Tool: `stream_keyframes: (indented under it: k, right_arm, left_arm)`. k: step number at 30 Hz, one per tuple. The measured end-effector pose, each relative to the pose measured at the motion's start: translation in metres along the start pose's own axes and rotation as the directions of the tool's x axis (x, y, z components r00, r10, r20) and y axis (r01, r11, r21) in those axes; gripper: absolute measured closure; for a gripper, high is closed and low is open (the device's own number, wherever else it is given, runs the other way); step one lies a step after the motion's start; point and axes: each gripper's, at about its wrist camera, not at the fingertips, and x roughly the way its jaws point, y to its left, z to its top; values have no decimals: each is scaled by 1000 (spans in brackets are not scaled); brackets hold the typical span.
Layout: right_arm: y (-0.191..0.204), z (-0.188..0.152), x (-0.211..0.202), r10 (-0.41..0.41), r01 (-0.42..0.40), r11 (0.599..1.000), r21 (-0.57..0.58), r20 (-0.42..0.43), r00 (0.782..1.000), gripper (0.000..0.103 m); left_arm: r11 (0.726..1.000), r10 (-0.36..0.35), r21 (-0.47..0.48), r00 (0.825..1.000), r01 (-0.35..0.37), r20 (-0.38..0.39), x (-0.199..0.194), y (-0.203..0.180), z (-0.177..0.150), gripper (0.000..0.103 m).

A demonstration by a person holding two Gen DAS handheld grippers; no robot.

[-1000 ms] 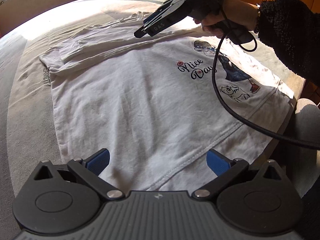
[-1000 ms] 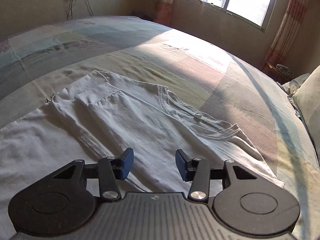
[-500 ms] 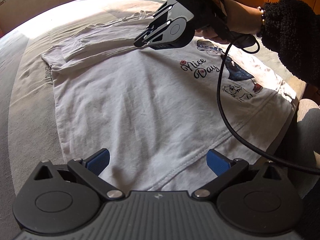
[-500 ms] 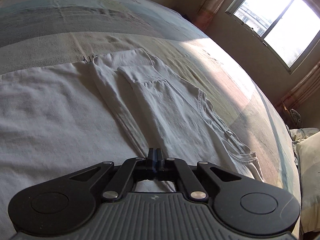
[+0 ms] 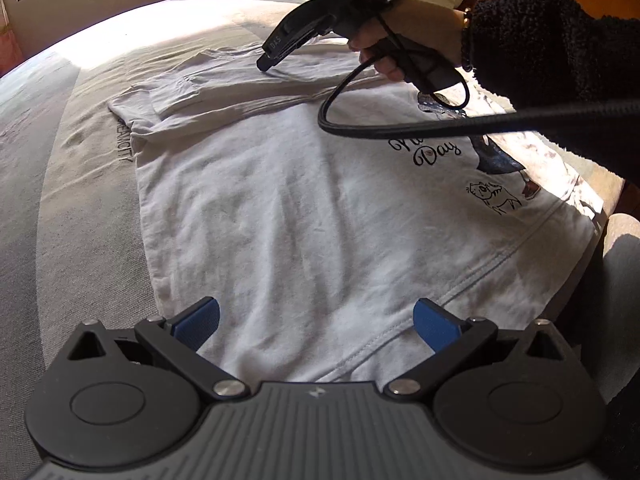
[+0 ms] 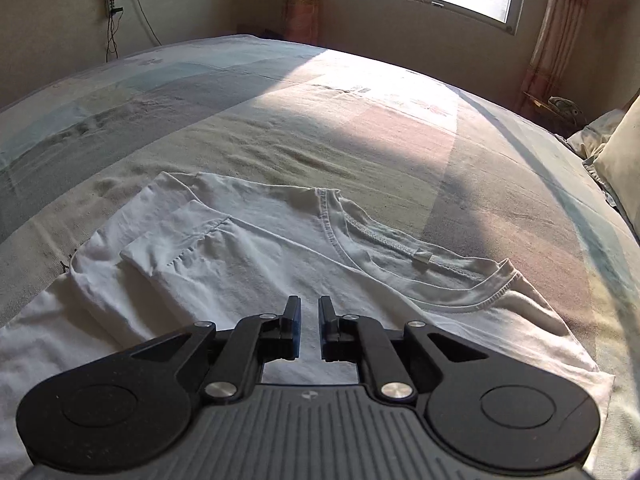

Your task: Fold clothes

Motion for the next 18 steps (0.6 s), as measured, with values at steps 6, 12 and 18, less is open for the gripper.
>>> stream_keyframes:
  k: [6,12,18]
  right_arm:
    - [54,-24,-4,122,-122,992,-36,-14,992,90]
    - [6,-13,-30,104,-106,990,88,33,994,77]
    - [-100,-16,-20,-88,81,911,405,0,996,77]
  left_arm:
    - [1000,-9,-7,1000,9,-8,1,4,-3,1]
    - [1000,-25,-3,1000,25,4,1,1,1,1]
    - [999,-36,5,999,36,-9,9,-2,0,1]
